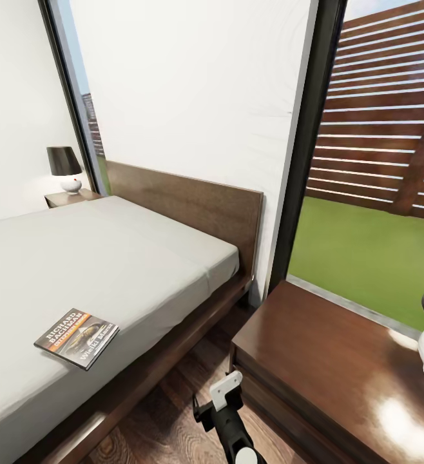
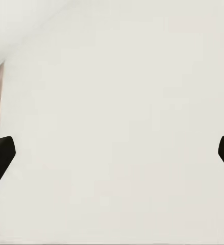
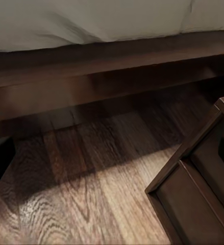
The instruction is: In the bedroom, move the book from the bed onto either nightstand, and place the two sandals side by side next to the bed.
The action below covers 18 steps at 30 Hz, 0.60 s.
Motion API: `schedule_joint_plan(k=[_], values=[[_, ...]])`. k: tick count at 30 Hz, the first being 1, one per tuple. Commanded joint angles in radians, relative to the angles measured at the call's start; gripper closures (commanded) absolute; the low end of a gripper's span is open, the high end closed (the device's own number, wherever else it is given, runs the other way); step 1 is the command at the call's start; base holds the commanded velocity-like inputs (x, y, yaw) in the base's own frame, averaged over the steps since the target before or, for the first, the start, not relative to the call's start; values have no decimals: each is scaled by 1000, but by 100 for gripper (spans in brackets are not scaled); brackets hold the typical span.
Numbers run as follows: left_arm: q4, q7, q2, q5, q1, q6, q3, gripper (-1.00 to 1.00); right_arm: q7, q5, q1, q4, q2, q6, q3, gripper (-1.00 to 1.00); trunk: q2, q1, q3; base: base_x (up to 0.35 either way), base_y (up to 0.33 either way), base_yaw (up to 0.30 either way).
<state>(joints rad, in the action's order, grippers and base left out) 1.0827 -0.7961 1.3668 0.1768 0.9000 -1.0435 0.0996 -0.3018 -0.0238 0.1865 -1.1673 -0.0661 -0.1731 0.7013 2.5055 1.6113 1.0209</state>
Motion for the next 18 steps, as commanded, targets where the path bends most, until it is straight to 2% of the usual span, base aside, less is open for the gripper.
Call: schedule_joint_plan(k=[1,3,6,11,18], values=[[0,-10,11,19,-1,-4,0,-100,-6,-3,1,2,-1,-8,3,-100,0,0,1,0,0,0],[-1,-10,22,33,-1,-4,-1,-100,-6,-3,3,5,-3,-8,3,-100,0,0,1,0,0,0],[-3,-10,43,85,-1,-4,-3,-100,-6,-3,7,18,-9,-8,3,-100,0,0,1,0,0,0],[-32,-9,57,157,-1,-4,-3,-100,-5,-3,12,36,-15,-7,3,-100,0,0,1,6,0,0],[-67,-8,61,191,-1,-4,-4,-100,-5,-4,14,44,-21,-6,3,-100,0,0,1,7,0,0]])
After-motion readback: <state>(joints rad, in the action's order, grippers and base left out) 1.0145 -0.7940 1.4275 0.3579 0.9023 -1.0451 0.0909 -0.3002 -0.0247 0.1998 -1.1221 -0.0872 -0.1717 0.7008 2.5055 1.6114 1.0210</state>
